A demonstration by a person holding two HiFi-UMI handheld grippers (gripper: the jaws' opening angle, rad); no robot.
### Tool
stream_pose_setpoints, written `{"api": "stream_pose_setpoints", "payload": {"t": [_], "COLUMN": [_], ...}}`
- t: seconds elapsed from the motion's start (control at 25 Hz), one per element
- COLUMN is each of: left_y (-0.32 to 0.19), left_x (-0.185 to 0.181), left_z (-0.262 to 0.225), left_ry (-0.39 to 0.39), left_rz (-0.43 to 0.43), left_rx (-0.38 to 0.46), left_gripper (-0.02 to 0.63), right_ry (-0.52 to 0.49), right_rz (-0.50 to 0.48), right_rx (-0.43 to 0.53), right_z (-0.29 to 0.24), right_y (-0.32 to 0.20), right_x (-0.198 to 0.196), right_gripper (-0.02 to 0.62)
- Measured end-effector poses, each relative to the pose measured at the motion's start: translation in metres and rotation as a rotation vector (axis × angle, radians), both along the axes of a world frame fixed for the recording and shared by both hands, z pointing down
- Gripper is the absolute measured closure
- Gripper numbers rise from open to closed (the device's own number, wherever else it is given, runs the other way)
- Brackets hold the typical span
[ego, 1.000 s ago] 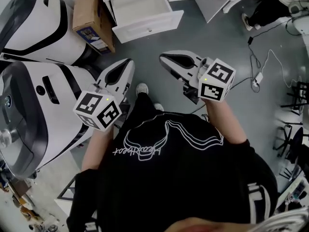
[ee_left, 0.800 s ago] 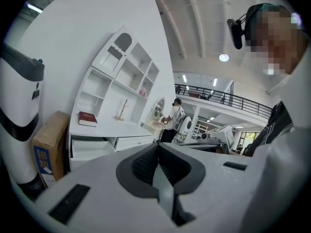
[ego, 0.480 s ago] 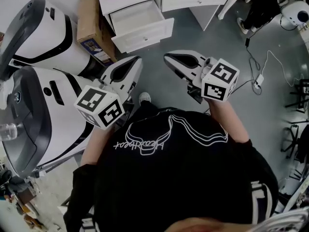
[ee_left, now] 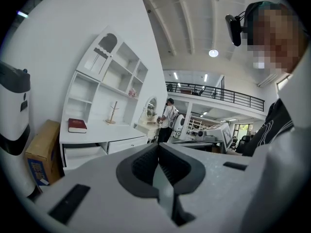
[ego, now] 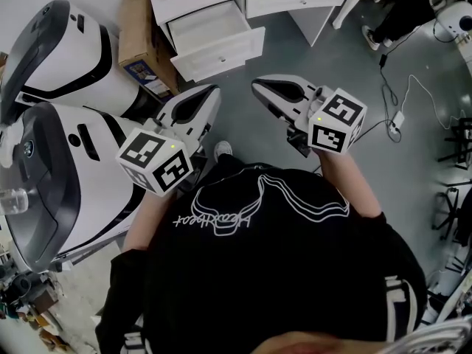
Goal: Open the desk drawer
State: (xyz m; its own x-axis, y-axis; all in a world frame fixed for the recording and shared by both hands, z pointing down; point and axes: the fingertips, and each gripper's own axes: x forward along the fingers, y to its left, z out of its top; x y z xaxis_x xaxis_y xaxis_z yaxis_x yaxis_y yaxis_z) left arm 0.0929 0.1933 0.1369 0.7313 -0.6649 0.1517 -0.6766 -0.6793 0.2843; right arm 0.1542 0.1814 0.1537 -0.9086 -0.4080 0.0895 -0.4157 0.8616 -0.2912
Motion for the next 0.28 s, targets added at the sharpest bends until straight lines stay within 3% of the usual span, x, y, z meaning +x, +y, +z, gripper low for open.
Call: {"api": "stream_pose_setpoints", "payload": {"t": [0.28], "left_y": [0.0055], "left_x": [-0.0013], "left_z": [0.0030], "left_ry": [0.004], "left_rz": [0.001], "left_rx": [-0.001], "left_gripper": [0.601], "right_ry": [0.011], "right_rz": [0.003], "right_rx": [0.002], "right_z": [0.0018], "right_y": [0.0055], "right_x": [-0.0034], "right_gripper": [0.591]}}
